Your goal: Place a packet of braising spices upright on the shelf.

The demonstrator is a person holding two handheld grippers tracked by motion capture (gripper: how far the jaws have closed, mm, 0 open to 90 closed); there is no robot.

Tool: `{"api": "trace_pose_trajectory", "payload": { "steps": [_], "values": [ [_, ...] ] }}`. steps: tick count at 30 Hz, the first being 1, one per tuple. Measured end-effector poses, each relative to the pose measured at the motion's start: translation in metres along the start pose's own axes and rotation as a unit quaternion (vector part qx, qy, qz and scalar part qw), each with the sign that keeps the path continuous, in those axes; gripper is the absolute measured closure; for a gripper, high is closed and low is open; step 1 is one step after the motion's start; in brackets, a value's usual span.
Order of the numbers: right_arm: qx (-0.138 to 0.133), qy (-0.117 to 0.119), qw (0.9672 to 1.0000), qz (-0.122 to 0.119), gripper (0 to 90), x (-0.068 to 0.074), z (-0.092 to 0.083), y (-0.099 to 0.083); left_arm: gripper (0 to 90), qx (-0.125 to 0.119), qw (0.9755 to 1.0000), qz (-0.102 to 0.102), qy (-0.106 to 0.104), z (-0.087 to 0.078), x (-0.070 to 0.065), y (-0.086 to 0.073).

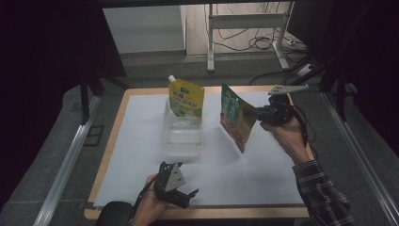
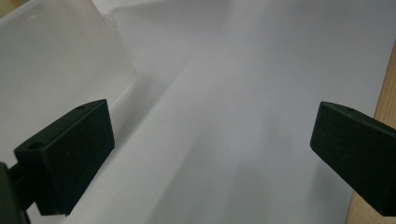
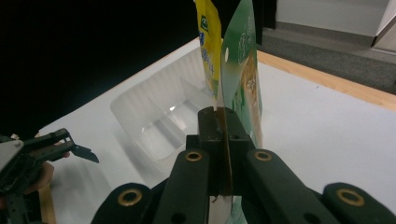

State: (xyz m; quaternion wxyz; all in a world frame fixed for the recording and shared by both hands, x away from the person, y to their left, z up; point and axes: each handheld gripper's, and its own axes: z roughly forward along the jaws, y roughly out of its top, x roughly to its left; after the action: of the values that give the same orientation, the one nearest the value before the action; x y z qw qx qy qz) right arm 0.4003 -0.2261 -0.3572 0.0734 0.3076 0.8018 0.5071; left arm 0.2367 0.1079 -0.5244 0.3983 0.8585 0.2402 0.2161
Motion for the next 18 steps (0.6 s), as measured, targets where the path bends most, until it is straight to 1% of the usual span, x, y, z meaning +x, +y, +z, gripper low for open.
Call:
{"api": "trace_pose_trajectory", "payload": {
  "steps": [5,7,14,18],
  "values": [
    [-0.003,0.005,1.0,-0.006,89.2,0.003,-0.005,0.007,0.0,-0.001,1.0,0.0,0.001,0.0,0.0,0.0],
    [-0.002,0.011,0.9999,-0.006,89.2,0.004,-0.006,0.01,0.0,-0.002,1.0,-0.001,0.001,0.0,0.0,0.0],
    [0.0,0.032,0.9993,-0.02,89.2,0.014,-0.004,0.022,0.0,-0.003,1.0,0.001,0.004,-0.001,0.0,0.0],
    [0.004,0.038,0.9988,-0.031,89.2,0.02,-0.002,0.031,0.0,-0.003,1.0,0.002,0.004,-0.001,0.0,0.0]
  ]
}}
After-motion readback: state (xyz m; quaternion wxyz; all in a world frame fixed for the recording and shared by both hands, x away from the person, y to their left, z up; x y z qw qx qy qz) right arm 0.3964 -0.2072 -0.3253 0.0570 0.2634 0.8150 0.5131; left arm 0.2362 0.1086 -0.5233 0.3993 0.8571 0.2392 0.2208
